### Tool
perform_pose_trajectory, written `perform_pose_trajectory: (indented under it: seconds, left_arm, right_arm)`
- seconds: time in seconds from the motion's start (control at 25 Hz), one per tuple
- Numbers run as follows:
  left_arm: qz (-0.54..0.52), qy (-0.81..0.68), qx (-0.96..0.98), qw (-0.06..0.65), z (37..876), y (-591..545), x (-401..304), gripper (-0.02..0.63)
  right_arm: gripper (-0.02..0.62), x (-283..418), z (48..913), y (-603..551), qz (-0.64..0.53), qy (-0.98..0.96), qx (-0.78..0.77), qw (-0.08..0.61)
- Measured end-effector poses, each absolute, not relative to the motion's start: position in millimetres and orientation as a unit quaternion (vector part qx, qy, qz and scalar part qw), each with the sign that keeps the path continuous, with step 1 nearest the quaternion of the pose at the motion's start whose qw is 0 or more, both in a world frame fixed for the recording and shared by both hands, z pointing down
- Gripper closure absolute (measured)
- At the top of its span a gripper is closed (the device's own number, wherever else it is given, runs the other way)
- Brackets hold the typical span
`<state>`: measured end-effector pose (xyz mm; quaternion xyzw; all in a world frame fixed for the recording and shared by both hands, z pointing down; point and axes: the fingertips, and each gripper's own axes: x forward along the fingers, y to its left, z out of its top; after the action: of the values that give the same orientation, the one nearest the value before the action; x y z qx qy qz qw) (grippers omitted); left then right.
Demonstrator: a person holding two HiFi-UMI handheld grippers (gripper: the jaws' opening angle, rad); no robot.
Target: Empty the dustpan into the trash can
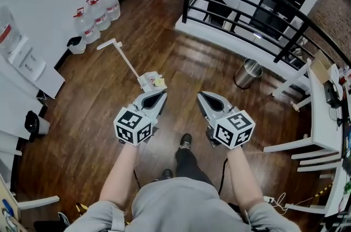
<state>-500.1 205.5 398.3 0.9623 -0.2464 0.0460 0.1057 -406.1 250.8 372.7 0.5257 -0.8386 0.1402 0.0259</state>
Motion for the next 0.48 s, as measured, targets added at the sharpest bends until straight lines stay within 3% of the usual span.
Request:
perform_pose_trajectory:
  seconds: [0.48]
  left_arm:
    - [0.065, -0.306, 0.944, 0.109, 416.0, 57.4, -430.0, 0.601]
  right_arm:
    - [0.597, -336.8, 386.8, 78.4, 0.123, -0.87, 0.476, 0.041]
